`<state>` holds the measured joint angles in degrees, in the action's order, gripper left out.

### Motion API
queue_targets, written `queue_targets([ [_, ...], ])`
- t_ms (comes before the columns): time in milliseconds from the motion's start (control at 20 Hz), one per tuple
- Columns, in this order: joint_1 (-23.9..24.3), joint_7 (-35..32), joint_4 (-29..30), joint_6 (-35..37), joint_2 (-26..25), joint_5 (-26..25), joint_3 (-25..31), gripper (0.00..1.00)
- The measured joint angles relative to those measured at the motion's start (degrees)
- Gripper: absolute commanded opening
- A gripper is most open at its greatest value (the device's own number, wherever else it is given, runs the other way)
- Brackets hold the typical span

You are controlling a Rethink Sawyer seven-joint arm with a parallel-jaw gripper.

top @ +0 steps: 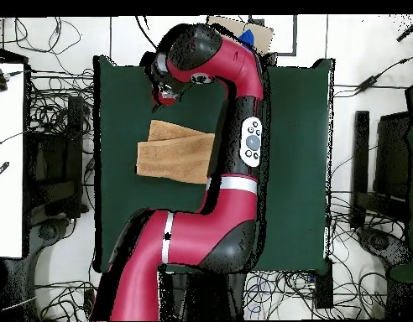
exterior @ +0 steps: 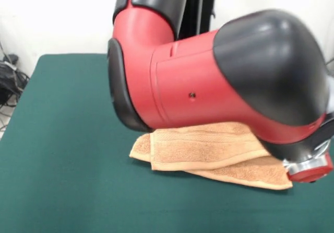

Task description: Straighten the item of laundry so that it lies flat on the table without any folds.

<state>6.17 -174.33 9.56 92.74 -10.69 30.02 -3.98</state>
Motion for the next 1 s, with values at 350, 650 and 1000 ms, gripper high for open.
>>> queue_targets([
  [350,-0.1,-0.1,0.0,0.0,1.9,0.1,-0.5,1.0],
  [650,-0.1,-0.1,-0.5,0.6,1.8,0.1,-2.7,1.0],
  [1000,-0.1,-0.1,-2.4,4.9,0.1,0.1,-7.8,1.0],
])
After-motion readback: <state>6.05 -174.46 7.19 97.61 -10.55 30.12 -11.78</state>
